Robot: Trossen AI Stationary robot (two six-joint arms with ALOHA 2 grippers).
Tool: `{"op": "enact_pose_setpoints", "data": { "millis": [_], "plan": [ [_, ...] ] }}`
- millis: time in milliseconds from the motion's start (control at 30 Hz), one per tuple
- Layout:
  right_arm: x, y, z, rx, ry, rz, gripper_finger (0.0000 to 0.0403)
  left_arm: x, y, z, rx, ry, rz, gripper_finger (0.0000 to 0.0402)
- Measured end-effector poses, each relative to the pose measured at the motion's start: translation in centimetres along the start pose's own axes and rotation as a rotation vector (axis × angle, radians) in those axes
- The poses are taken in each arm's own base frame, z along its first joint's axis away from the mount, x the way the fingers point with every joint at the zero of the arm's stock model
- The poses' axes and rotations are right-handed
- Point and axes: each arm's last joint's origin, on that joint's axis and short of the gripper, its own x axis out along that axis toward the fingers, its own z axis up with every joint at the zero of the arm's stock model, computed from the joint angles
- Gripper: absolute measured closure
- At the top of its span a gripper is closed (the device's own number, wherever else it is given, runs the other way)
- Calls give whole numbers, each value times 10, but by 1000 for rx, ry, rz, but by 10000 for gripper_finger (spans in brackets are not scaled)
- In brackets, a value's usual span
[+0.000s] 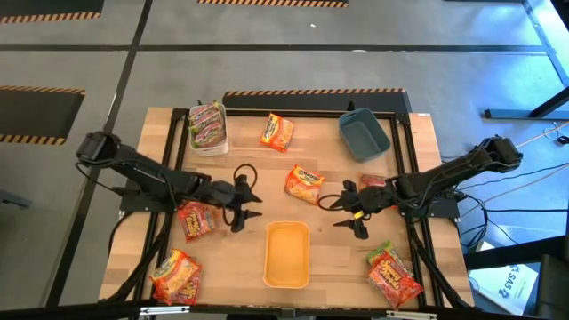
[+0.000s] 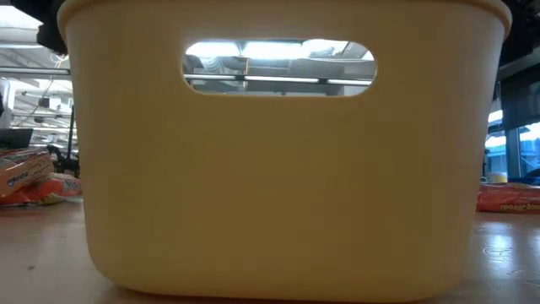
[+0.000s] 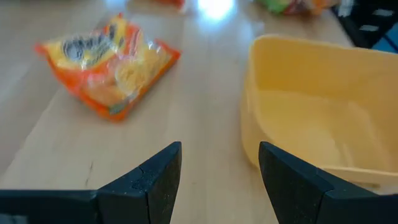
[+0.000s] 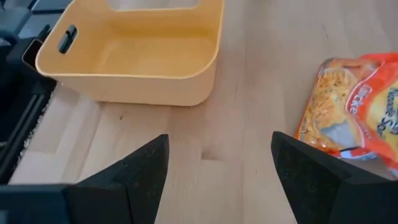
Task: Sort Maruchan noodles
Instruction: Put the green noodle pack into the white bin
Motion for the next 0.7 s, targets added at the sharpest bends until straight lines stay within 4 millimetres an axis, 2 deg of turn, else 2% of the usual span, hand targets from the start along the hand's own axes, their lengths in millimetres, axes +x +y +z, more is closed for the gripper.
{"op": "enact_pose_setpoints", "data": {
  "millis": [100,300,433,533,700],
  "plan": [
    [1,-1,-2,10,-3,-4,139,0,-1,1,-14,54,27,193],
    [2,0,-2,25,0,8,139,-5,-21,17,12,90,-12,193],
    [-1,4,1,143,62,107,139,-7,-28,21,42,63,1,193],
    [-7,19,6,261,155,208,139,-7,-28,21,66,44,54,193],
    [-18,46,7,488,280,246,139,-2,-26,18,115,39,133,193]
  ]
}}
